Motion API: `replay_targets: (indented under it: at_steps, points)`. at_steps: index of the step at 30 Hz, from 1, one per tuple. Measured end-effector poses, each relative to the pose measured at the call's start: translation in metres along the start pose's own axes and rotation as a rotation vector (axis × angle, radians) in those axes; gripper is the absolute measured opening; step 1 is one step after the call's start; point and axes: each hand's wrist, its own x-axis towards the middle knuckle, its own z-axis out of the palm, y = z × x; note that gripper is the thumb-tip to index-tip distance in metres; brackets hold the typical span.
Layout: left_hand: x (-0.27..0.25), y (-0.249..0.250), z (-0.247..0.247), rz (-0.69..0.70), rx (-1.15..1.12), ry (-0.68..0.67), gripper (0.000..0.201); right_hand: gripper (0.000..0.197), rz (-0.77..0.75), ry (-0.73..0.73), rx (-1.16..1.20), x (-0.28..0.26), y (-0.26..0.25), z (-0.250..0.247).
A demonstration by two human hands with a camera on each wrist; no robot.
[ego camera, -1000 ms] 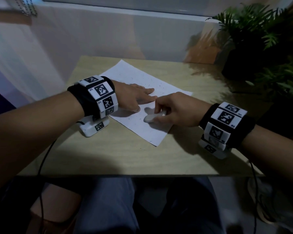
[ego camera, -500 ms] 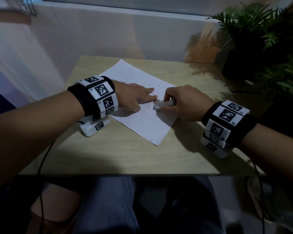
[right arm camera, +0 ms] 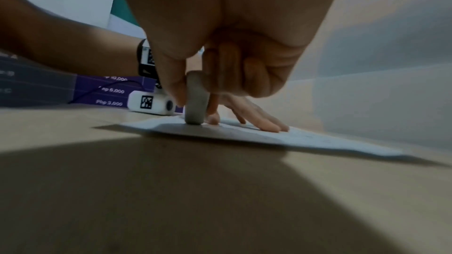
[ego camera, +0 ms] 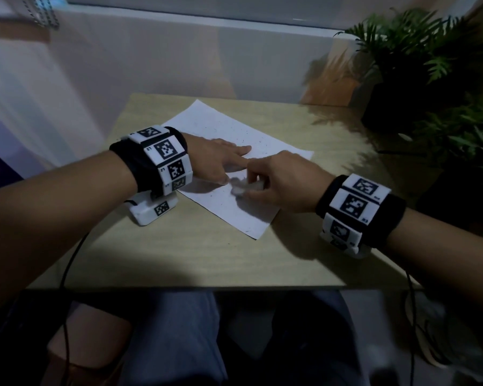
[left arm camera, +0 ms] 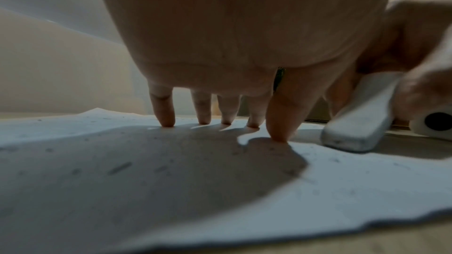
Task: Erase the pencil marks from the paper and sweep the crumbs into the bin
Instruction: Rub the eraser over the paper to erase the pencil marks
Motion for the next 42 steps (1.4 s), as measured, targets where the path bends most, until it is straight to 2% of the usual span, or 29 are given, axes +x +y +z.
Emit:
replay_targets:
  at_steps: [1, 3, 6, 8, 11, 14, 17, 20, 22, 26, 27, 31, 33, 37, 39, 42]
  points:
    - [0.0, 0.0, 0.0, 0.007, -0.003, -0.001, 0.073, 0.032, -0.029, -0.039, 0.034, -0.001, -0.003, 0.0]
    - [-0.001, 0.002, -0.001, 0.004, 0.009, -0.013, 0.074, 0.035, 0.028, -0.077, 0.083, 0.003, 0.001, -0.003]
    - [0.0, 0.004, -0.002, -0.019, 0.04, -0.008, 0.073, 0.04, 0.192, 0.022, -0.024, 0.011, 0.014, -0.002]
    - [0.001, 0.003, -0.001, -0.009, 0.037, 0.005, 0.072, 0.039, 0.135, 0.059, -0.081, 0.01, 0.009, 0.0]
    - [0.002, -0.001, 0.0, 0.012, 0.02, 0.003, 0.071, 0.038, -0.02, -0.072, 0.1, 0.004, -0.001, -0.002]
    - [0.003, -0.003, -0.001, 0.012, 0.019, -0.023, 0.076, 0.043, 0.039, -0.052, 0.135, 0.008, 0.013, -0.004]
    - [0.002, -0.002, 0.0, 0.001, 0.026, -0.041, 0.092, 0.055, 0.168, 0.057, 0.081, 0.011, 0.034, -0.006]
    - [0.005, -0.001, 0.007, -0.044, 0.055, 0.002, 0.116, 0.039, 0.177, 0.035, 0.109, 0.009, 0.037, -0.005]
    - [0.008, -0.003, 0.008, -0.081, 0.036, 0.013, 0.129, 0.037, 0.19, 0.009, 0.146, 0.01, 0.039, -0.004]
    - [0.009, -0.006, 0.009, -0.11, 0.028, -0.027, 0.144, 0.034, 0.327, 0.093, 0.088, 0.014, 0.053, -0.011]
    - [0.009, -0.006, 0.01, -0.105, 0.023, -0.023, 0.144, 0.033, 0.299, 0.073, 0.114, 0.012, 0.053, -0.013]
    - [0.009, -0.008, 0.011, -0.086, -0.028, -0.009, 0.136, 0.035, 0.154, -0.184, 0.346, 0.002, 0.032, -0.015]
    - [0.009, -0.008, 0.011, -0.071, -0.043, -0.007, 0.135, 0.034, 0.194, -0.142, 0.327, 0.005, 0.039, -0.016]
    - [0.008, -0.006, 0.012, -0.078, -0.043, 0.017, 0.131, 0.036, 0.316, 0.045, 0.085, 0.008, 0.055, -0.018]
    - [0.008, -0.006, 0.012, -0.069, -0.046, 0.019, 0.13, 0.028, 0.266, 0.057, 0.057, 0.005, 0.046, -0.014]
    - [0.01, -0.006, 0.011, -0.034, -0.057, 0.014, 0.132, 0.012, 0.104, -0.018, 0.205, 0.001, 0.029, -0.011]
